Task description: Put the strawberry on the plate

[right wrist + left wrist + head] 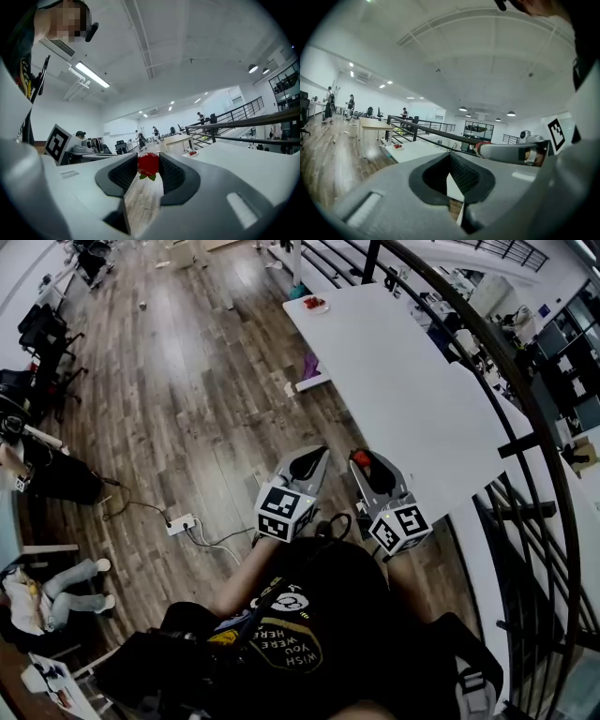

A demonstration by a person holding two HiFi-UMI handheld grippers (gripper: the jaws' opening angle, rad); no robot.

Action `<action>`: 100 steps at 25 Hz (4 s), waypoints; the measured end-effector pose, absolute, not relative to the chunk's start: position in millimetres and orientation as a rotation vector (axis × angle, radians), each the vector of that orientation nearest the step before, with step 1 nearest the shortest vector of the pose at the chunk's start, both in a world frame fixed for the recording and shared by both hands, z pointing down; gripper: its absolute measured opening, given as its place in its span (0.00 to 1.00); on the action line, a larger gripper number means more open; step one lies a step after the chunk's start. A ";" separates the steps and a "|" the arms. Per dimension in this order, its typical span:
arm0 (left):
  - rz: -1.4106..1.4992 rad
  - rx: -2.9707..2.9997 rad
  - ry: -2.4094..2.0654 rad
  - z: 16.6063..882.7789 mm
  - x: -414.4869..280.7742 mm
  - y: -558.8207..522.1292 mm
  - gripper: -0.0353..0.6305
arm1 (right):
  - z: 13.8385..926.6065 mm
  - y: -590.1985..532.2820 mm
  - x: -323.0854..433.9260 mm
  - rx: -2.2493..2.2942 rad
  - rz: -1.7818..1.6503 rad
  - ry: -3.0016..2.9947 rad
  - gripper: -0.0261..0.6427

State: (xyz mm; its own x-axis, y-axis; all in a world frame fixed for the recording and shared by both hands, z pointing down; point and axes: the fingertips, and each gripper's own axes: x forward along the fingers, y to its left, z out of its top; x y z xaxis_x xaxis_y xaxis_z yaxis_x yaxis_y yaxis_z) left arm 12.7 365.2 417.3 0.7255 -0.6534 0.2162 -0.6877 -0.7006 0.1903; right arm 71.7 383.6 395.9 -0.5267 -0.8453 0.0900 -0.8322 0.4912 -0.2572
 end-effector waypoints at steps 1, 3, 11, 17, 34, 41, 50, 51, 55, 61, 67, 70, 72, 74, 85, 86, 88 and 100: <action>0.192 2.672 -1.061 417.2 15.4 366.1 0.05 | 396.8 384.0 74.5 -1.507 -0.425 2.668 0.26; 0.193 2.668 -1.061 417.5 20.8 367.3 0.05 | 397.8 384.4 79.9 -1.509 -0.435 2.661 0.26; 0.207 2.665 -1.065 421.2 48.8 373.6 0.05 | 400.8 389.6 106.4 -1.485 -0.440 2.661 0.26; 0.244 2.645 -1.062 428.1 62.5 376.7 0.05 | 409.7 384.8 112.9 -1.437 -0.506 2.686 0.26; 0.210 2.660 -1.068 419.3 31.4 289.7 0.05 | 407.3 304.5 81.5 -1.427 -0.509 2.712 0.26; 0.206 2.660 -1.062 427.2 5.1 258.6 0.05 | 415.3 262.6 49.6 -1.413 -0.506 2.744 0.26; 0.204 2.627 -1.029 444.1 -9.0 236.5 0.05 | 430.2 242.7 30.2 -1.432 -0.554 2.747 0.26; 0.200 2.626 -1.027 443.9 -8.0 232.6 0.05 | 431.0 239.2 31.4 -1.433 -0.559 2.747 0.26; 0.186 2.622 -1.029 442.2 -2.0 215.1 0.05 | 428.4 222.1 39.2 -1.437 -0.554 2.743 0.26; 0.183 2.627 -1.054 435.0 12.6 179.8 0.05 | 422.8 189.6 55.8 -1.435 -0.533 2.752 0.26; 0.177 2.639 -1.097 420.9 36.3 143.0 0.05 | 412.4 154.8 78.5 -1.388 -0.514 2.765 0.26; 0.182 2.636 -1.111 420.6 46.7 129.2 0.05 | 408.3 140.1 87.7 -1.365 -0.507 2.768 0.26; 0.187 2.631 -1.119 421.1 52.0 120.8 0.05 | 408.2 130.5 92.8 -1.353 -0.508 2.770 0.26; 0.189 2.622 -1.128 422.1 55.2 115.0 0.05 | 409.0 123.7 95.9 -1.340 -0.517 2.771 0.26; 0.224 2.599 -1.087 436.2 57.4 86.1 0.05 | 419.0 93.4 98.7 -1.360 -0.573 2.746 0.26; 0.222 2.600 -1.085 434.8 54.4 81.2 0.05 | 418.6 89.0 96.6 -1.366 -0.576 2.743 0.26; 0.216 2.607 -1.079 430.1 49.0 70.4 0.05 | 415.0 79.1 91.5 -1.375 -0.571 2.740 0.26; 0.188 2.614 -1.054 428.8 -8.3 20.3 0.05 | 416.0 29.9 38.7 -1.429 -0.546 2.750 0.26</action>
State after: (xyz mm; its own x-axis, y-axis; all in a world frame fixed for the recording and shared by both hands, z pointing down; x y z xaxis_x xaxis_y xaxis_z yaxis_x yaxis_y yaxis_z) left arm -8.3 20.3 428.8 0.7200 -0.6525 0.2365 -0.6940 -0.6790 0.2396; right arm 38.7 29.9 416.0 -0.5878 -0.7926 0.1622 -0.7944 0.5275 -0.3012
